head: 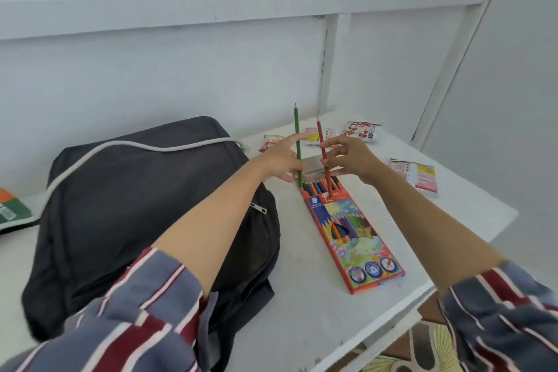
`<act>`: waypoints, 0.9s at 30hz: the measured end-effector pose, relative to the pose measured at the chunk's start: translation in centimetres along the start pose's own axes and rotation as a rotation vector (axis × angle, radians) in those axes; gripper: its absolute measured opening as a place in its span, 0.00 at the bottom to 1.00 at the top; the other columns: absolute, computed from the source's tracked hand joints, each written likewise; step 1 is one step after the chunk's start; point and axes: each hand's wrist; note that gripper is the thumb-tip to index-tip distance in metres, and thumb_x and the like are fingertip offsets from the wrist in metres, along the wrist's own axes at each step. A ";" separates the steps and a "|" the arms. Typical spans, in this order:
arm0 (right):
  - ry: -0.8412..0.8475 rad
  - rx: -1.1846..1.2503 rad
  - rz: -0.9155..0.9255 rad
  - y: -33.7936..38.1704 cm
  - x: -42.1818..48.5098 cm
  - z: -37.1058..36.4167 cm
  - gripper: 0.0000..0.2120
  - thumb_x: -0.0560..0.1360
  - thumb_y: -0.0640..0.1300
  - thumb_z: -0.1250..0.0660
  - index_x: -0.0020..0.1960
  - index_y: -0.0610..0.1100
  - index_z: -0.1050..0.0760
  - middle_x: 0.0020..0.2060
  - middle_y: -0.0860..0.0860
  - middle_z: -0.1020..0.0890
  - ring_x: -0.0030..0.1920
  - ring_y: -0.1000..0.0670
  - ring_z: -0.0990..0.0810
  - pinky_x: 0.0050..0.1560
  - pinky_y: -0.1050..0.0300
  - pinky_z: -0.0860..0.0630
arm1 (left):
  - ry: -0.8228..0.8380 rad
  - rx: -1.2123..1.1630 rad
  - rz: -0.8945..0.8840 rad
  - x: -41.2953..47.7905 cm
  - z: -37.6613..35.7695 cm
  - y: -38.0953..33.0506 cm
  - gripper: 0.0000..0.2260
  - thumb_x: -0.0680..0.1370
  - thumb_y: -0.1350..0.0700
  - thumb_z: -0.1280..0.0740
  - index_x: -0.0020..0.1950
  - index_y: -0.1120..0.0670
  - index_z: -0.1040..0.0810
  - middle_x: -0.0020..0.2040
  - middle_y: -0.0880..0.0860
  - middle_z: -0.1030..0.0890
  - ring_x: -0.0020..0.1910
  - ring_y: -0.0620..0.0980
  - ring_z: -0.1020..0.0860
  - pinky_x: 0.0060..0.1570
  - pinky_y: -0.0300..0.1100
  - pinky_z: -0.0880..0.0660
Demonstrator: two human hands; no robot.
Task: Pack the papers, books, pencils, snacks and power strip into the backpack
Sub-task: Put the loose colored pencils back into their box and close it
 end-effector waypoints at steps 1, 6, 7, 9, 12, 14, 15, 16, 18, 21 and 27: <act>0.006 0.006 0.002 -0.3 0.7 0.1 0.15 0.71 0.27 0.33 0.56 0.38 0.26 0.36 0.44 0.22 0.36 0.50 0.19 0.31 0.62 0.21 | -0.010 0.004 0.007 0.7 -0.1 0.1 0.31 0.76 0.68 0.36 0.73 0.46 0.41 0.52 0.61 0.22 0.49 0.53 0.22 0.44 0.44 0.22; 0.026 -0.037 0.060 -1.8 4.7 1.1 0.15 0.70 0.28 0.32 0.54 0.41 0.25 0.37 0.44 0.22 0.37 0.47 0.21 0.38 0.58 0.19 | -0.071 0.026 0.044 3.1 -0.6 0.6 0.30 0.76 0.67 0.37 0.73 0.46 0.41 0.43 0.58 0.25 0.42 0.48 0.25 0.42 0.38 0.23; 0.036 -0.042 0.069 -2.0 5.4 1.3 0.15 0.70 0.28 0.31 0.52 0.42 0.25 0.38 0.44 0.22 0.38 0.47 0.21 0.39 0.57 0.19 | -0.090 0.033 0.048 3.4 -0.8 0.7 0.29 0.76 0.66 0.36 0.73 0.46 0.41 0.42 0.56 0.26 0.40 0.46 0.26 0.41 0.37 0.24; 0.057 -0.071 0.094 -2.6 6.6 1.5 0.14 0.69 0.30 0.30 0.51 0.43 0.25 0.39 0.43 0.22 0.39 0.47 0.21 0.39 0.57 0.20 | -0.129 0.037 0.070 3.9 -1.1 0.9 0.29 0.76 0.65 0.36 0.73 0.46 0.40 0.42 0.55 0.27 0.41 0.46 0.27 0.41 0.37 0.25; 0.097 -0.138 0.148 -3.3 7.8 1.3 0.14 0.69 0.32 0.28 0.52 0.42 0.24 0.39 0.46 0.21 0.39 0.50 0.22 0.37 0.62 0.23 | -0.183 0.034 0.104 4.4 -1.4 1.3 0.30 0.76 0.64 0.35 0.73 0.46 0.40 0.55 0.60 0.26 0.48 0.51 0.27 0.45 0.40 0.26; 0.121 -0.156 0.182 -3.8 8.2 1.0 0.14 0.69 0.33 0.28 0.54 0.40 0.23 0.37 0.48 0.22 0.37 0.53 0.23 0.37 0.65 0.24 | -0.209 0.028 0.124 4.5 -1.7 1.5 0.30 0.75 0.65 0.35 0.73 0.45 0.40 0.63 0.60 0.29 0.52 0.52 0.27 0.48 0.42 0.26; 0.126 -0.158 0.195 -4.0 8.3 0.9 0.15 0.69 0.33 0.29 0.54 0.40 0.23 0.37 0.48 0.22 0.38 0.53 0.23 0.38 0.63 0.24 | -0.223 0.025 0.132 4.5 -1.9 1.5 0.30 0.76 0.65 0.35 0.73 0.45 0.40 0.66 0.58 0.31 0.55 0.53 0.27 0.50 0.43 0.26; 0.130 -0.160 0.205 -4.2 8.3 0.8 0.15 0.69 0.33 0.29 0.54 0.39 0.23 0.37 0.47 0.22 0.38 0.52 0.23 0.40 0.59 0.23 | -0.240 0.028 0.139 4.4 -2.1 1.4 0.30 0.76 0.65 0.35 0.73 0.46 0.40 0.67 0.56 0.33 0.56 0.54 0.27 0.51 0.44 0.26; 0.146 -0.175 0.228 -4.5 8.3 0.8 0.15 0.69 0.33 0.28 0.55 0.39 0.24 0.38 0.46 0.22 0.37 0.51 0.23 0.42 0.54 0.22 | -0.273 0.041 0.150 4.5 -2.5 1.4 0.30 0.76 0.65 0.35 0.73 0.46 0.40 0.67 0.56 0.33 0.57 0.55 0.26 0.53 0.46 0.25; 0.181 -0.215 0.273 -4.8 8.1 0.7 0.16 0.69 0.34 0.28 0.56 0.40 0.24 0.39 0.44 0.22 0.36 0.50 0.23 0.42 0.54 0.22 | -0.302 0.054 0.153 4.4 -2.9 1.4 0.30 0.76 0.65 0.35 0.73 0.45 0.40 0.66 0.57 0.31 0.56 0.55 0.25 0.51 0.45 0.24; 0.306 -0.438 0.342 -5.6 7.2 0.7 0.24 0.68 0.39 0.26 0.63 0.43 0.27 0.54 0.45 0.22 0.46 0.52 0.26 0.41 0.67 0.30 | -0.285 0.037 0.134 4.3 -3.4 1.1 0.30 0.76 0.65 0.34 0.73 0.47 0.40 0.67 0.56 0.31 0.47 0.46 0.25 0.42 0.35 0.26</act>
Point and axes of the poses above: each hand's wrist, its own x-axis towards the middle knuckle, its own z-axis out of the back of the hand, y = z × x
